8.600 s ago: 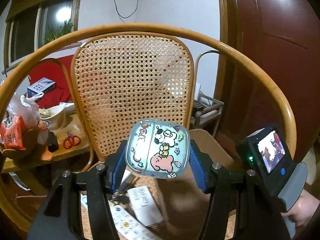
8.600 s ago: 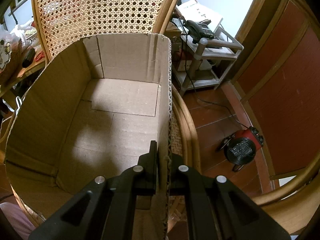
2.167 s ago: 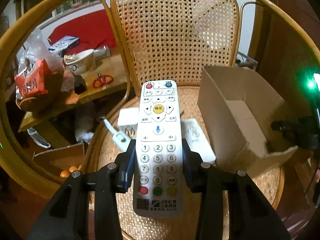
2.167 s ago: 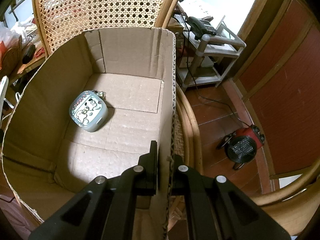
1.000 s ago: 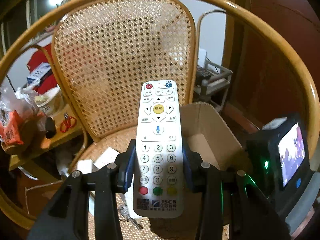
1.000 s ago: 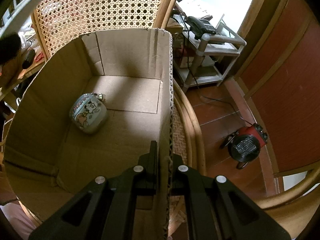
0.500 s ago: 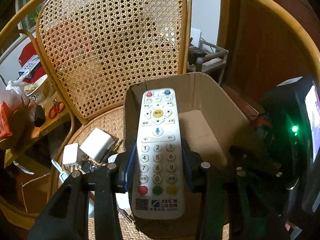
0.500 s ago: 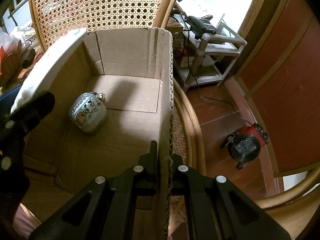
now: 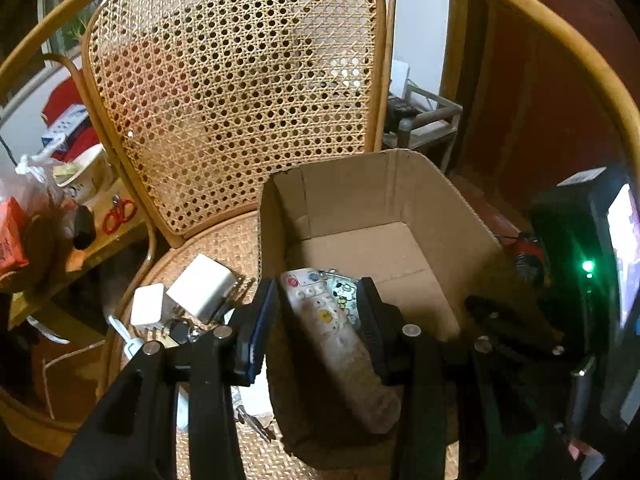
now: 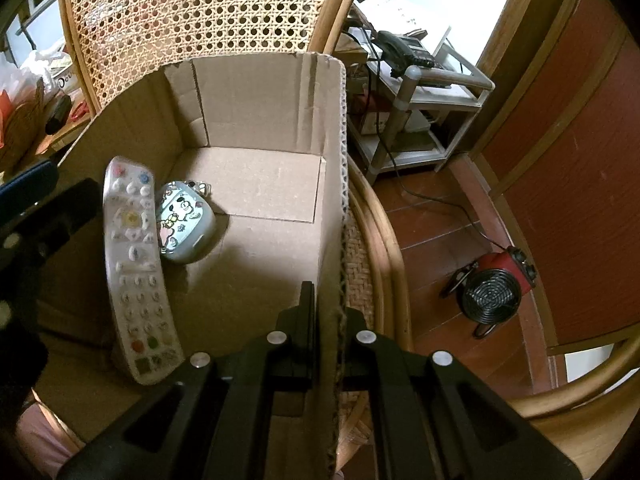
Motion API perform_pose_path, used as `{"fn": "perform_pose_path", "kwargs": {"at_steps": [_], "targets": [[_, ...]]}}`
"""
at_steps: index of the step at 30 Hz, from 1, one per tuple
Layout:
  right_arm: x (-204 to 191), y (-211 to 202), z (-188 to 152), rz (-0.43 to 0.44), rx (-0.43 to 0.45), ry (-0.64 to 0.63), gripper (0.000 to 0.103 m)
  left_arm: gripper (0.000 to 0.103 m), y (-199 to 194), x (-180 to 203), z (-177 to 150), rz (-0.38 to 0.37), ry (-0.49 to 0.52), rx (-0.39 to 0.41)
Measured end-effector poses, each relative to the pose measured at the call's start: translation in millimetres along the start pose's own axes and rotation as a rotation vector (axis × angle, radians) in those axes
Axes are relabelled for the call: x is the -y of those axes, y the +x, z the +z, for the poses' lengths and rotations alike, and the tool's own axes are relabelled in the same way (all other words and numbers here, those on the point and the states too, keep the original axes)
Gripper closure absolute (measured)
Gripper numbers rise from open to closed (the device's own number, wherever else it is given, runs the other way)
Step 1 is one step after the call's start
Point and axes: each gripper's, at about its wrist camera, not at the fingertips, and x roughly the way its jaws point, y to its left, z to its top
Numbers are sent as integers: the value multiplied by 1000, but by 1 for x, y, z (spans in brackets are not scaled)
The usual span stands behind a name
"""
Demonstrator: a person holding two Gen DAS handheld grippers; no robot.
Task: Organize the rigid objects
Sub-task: 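Carry the remote with the left gripper and release it into the box, then move the left gripper back over the white power bank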
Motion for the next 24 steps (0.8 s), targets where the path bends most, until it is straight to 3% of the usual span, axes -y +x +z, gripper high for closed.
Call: {"fn": "perform_pose_path", "kwargs": {"at_steps": [1, 4, 6, 9, 12, 20, 24], "targets": [[0, 0, 0, 1, 0, -1, 96, 61, -2, -2, 0, -12, -4, -1], [0, 0, 0, -1, -1, -1, 96, 26, -13, -7, 0, 26, -13, 39], [0, -1, 0, 0, -1, 0, 96, 24, -23, -11, -1, 43, -4, 82], [0, 0, 0, -1, -1, -1, 96, 20, -30, -19, -1, 55, -7, 78], [0, 0, 0, 0, -1, -1, 96, 9, -32, -32, -3, 97, -34, 83], [0, -1, 0, -2, -1, -1, 96, 5, -37, -80, -16, 216, -94, 113], [1, 0, -1, 0, -1, 0, 96, 4, -32, -103, -24, 263, -123, 90]]}}
